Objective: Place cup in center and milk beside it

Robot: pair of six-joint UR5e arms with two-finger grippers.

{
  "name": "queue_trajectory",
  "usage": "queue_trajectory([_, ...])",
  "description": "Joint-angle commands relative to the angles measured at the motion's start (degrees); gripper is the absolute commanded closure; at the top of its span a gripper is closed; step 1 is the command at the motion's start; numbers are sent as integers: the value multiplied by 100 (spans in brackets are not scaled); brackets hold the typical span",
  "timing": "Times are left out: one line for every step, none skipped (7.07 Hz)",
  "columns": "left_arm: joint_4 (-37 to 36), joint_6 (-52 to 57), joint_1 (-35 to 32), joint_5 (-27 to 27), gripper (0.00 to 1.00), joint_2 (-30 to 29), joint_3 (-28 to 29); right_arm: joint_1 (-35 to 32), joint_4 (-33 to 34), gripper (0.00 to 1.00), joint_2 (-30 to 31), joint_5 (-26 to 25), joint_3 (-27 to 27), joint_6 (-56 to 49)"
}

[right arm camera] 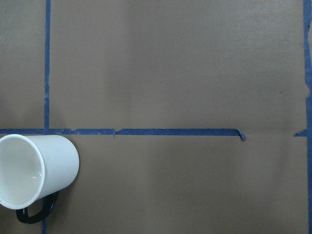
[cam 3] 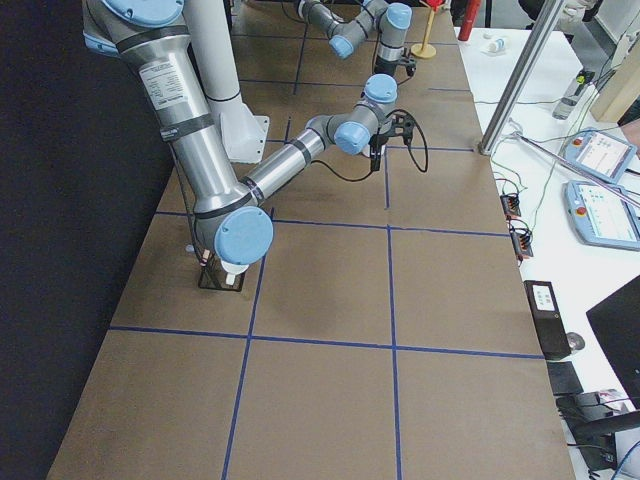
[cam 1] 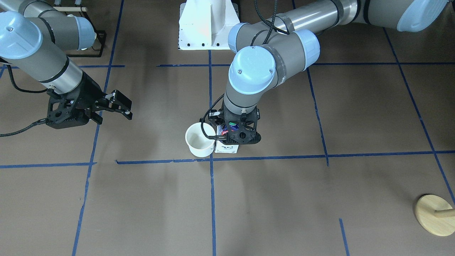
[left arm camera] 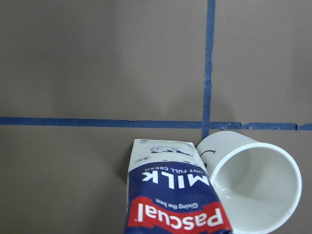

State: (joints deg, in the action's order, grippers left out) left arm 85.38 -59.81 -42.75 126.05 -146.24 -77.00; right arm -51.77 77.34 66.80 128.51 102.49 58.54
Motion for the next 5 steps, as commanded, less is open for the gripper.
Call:
queue_trajectory([110,-31,21,-115,0,-10,18,17,0,0,0,-1,-1,0])
queue_trajectory([93,-57,-40,-125,0,-1,-95,26,0,0,0,-1,-10,-9])
queue_trajectory([-20,-57,-458,-90,0,173,-670,18,0,0,0,-1,-19,-9])
queue_trajectory([-143,12,-671,-72,0,1028,-1947,18,0,0,9,-1,-10,-9])
queue_trajectory([-92,161,-1117,-37,0,1706,-2873,18,0,0,9,-1,-10,-18])
